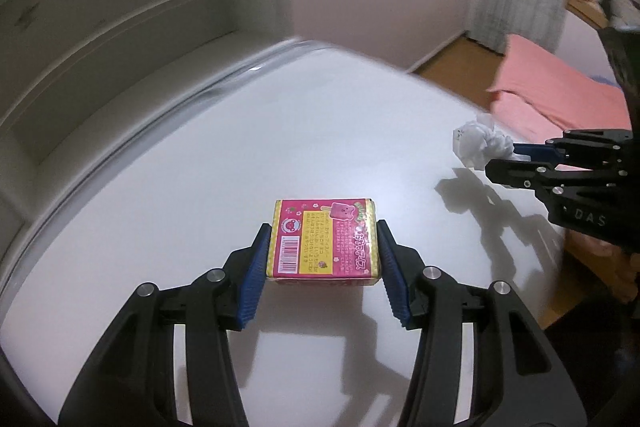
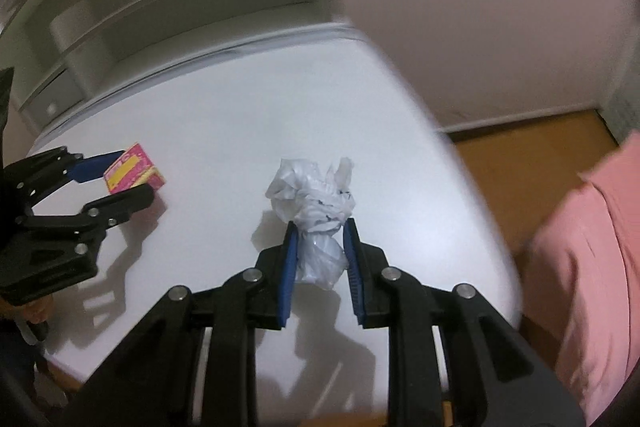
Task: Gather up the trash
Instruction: 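Carry the snack box and tissue over the bin and open both tools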
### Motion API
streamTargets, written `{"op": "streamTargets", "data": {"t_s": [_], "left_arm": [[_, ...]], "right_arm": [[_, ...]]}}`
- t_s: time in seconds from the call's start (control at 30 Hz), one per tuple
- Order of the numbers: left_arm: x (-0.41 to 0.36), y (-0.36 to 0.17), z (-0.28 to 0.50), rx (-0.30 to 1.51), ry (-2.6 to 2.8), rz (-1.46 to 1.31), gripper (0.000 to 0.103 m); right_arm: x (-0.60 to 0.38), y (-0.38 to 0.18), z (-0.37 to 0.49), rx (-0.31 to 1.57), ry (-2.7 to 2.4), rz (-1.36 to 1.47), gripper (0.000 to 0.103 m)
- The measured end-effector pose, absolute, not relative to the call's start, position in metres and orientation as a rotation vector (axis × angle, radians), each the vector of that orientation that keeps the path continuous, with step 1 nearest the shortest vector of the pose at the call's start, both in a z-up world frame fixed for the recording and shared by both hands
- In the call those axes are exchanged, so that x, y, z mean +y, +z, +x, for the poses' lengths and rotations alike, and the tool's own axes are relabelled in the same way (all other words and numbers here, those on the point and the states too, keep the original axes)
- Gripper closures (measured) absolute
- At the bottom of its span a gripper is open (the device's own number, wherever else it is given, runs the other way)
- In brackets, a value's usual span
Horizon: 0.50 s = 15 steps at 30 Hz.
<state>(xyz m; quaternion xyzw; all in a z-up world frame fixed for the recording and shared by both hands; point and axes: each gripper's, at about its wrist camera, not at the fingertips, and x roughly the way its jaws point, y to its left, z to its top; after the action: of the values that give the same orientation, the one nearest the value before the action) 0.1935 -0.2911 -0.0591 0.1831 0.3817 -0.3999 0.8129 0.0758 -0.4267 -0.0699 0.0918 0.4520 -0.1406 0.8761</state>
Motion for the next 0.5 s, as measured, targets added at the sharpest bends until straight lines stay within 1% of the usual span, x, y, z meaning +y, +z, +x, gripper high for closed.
{"op": "streamTargets", "data": {"t_s": [0.23,0.5], "left_arm": [[-0.396,-0.046,0.101,0.752,-1.072,0.453,0.053],[-0.500,-0.066,0.008,0.748,-1.282,0.521,0.053]], "right_arm": [[-0.519,-0.071,-0.049,0.904,-0.507,0.318,0.080],[-0.584,-0.103,-0.175,0.892,-0.698,0.458,0.080]]}}
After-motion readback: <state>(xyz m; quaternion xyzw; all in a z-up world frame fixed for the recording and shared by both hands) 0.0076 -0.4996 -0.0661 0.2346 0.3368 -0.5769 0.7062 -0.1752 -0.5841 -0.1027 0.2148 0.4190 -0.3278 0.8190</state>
